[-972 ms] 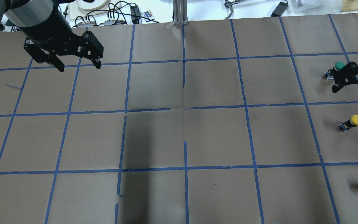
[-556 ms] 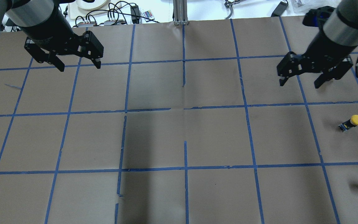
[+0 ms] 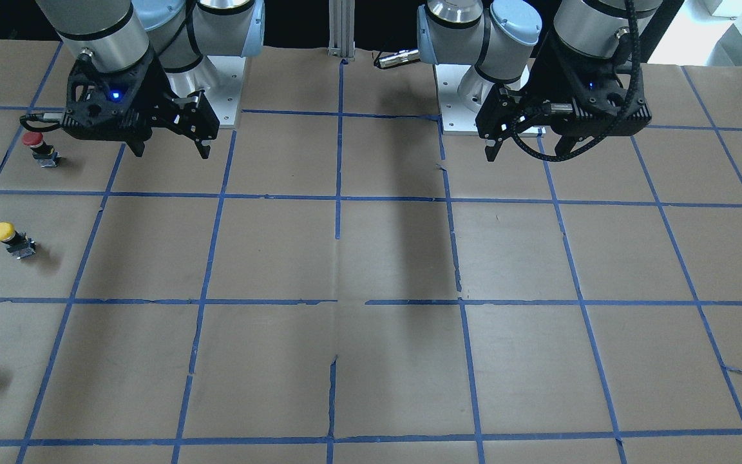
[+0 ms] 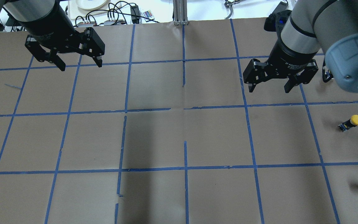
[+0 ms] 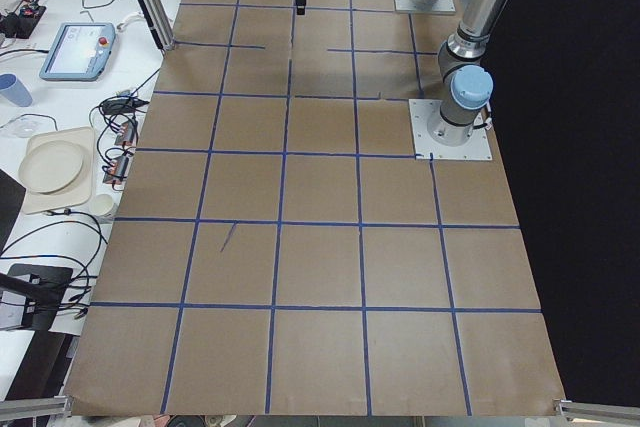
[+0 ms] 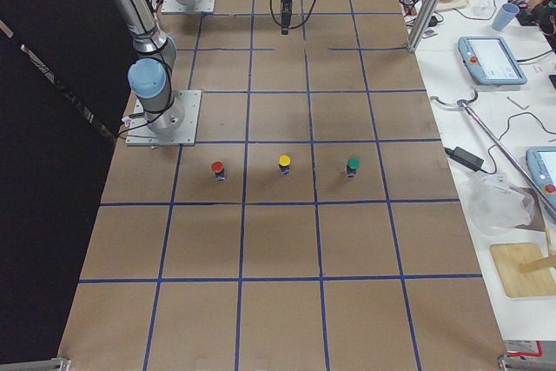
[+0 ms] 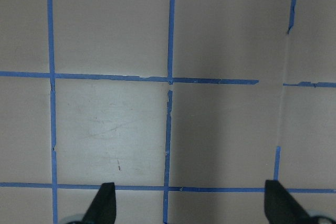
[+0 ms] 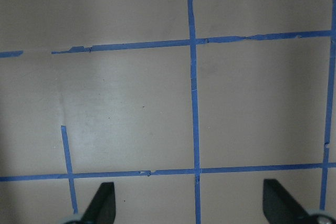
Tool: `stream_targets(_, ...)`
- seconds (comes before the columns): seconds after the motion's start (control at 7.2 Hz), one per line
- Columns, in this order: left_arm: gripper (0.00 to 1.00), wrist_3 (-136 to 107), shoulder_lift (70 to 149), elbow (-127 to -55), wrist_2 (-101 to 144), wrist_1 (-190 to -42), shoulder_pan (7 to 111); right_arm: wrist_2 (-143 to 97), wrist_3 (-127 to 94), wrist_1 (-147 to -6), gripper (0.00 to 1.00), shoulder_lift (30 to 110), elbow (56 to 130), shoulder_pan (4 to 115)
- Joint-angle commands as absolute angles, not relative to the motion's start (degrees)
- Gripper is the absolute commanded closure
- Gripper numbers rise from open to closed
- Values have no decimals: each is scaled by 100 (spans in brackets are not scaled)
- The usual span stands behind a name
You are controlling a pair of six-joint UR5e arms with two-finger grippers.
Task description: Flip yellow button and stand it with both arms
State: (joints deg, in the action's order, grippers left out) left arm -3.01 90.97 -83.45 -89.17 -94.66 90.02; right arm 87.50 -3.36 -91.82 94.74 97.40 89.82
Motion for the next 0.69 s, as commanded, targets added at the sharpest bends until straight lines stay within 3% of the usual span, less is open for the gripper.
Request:
stream_targets(0.0,1,-316,9114,-8350,-8930,-9448,9018,8736,-352,-9123,0,9554,9729,8737)
stream_targets(0.56,1,-316,9079,-8411,-8929,-9457,9035,8745,-352,-9009,0,9598,9756,8754)
